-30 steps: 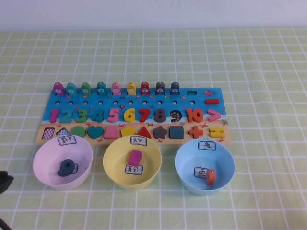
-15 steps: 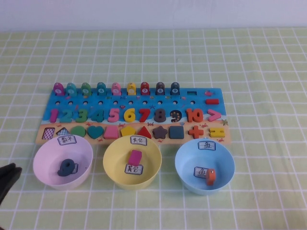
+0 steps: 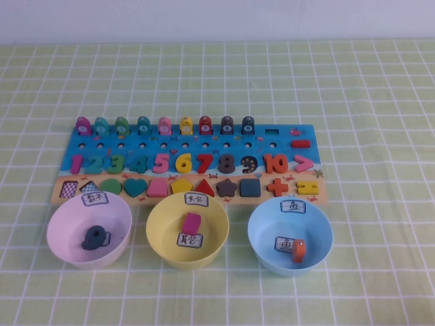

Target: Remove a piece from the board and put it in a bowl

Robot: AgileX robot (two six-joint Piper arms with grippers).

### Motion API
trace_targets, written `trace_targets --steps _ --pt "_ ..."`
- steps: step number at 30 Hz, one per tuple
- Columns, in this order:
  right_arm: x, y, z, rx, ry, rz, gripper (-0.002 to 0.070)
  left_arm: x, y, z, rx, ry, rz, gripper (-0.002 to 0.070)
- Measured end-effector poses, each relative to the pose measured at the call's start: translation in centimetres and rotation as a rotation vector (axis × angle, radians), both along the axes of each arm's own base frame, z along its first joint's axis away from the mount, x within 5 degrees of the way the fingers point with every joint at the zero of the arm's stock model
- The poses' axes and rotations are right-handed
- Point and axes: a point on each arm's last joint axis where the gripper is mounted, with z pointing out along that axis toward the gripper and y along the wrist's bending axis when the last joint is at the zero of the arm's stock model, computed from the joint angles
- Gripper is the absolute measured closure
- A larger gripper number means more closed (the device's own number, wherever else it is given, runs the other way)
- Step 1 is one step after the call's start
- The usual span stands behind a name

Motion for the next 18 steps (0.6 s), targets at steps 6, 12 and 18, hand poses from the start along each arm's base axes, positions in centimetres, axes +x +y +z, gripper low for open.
trace_targets --steps 6,12,18 --pt "0.0 0.0 0.0 0.000 0.000 0.000 0.0694 -0.4 0.4 -2.3 -0.037 0.065 0.066 0.0678" --pt "0.0 0.0 0.0 0.000 0.000 0.000 0.0694 -0.7 0.5 -3.8 -0.049 0.227 0.082 0.0678" --pt "0.0 0.0 0.0 0.000 0.000 0.000 0.0694 -0.8 0.5 -4.0 -0.051 0.244 0.082 0.0678"
